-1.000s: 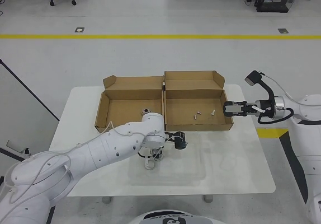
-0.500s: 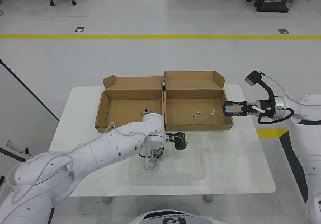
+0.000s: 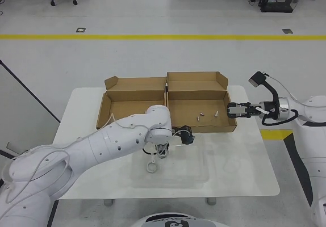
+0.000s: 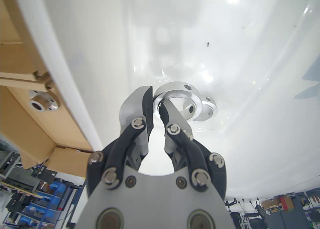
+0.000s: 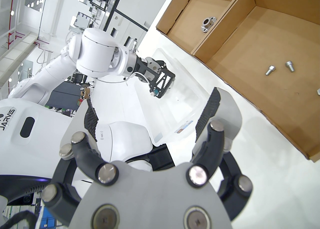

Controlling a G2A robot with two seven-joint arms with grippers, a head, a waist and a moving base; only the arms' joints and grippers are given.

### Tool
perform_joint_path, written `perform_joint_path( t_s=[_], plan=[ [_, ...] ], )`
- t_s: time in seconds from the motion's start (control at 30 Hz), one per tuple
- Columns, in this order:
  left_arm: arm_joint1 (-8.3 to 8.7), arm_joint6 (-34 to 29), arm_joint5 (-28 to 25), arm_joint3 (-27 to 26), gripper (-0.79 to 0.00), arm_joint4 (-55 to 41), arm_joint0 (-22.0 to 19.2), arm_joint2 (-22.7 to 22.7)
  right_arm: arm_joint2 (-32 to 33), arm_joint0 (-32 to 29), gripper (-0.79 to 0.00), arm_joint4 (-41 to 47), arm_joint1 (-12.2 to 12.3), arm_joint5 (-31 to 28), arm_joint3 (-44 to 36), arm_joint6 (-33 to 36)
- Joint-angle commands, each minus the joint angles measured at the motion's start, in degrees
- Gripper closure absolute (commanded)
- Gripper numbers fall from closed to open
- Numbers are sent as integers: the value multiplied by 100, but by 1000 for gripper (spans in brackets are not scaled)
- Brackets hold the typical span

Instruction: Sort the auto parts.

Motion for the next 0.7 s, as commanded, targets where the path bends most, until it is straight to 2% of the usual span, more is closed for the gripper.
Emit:
perform_joint_path(
  t_s=[0.0,0.2,0.43,0.5,0.57,0.67],
  plan=[
    [30,-75,77,-169,0,-186,-162,0,0,0,-785,0,0,0,-1,0],
    [103,-159,162,-516,0,-600,-554,-8,0,0,-785,0,0,0,-1,0],
    [103,-159,162,-516,0,-600,-554,-8,0,0,-785,0,0,0,-1,0],
    [131,49,269,-422,0,-542,-469,-69,0,0,-785,0,0,0,-1,0],
    [211,231,327,-387,0,-725,-424,-285,0,0,-785,0,0,0,-1,0],
    [435,335,263,-474,0,-927,-350,-689,0,0,-785,0,0,0,-1,0]
  ],
)
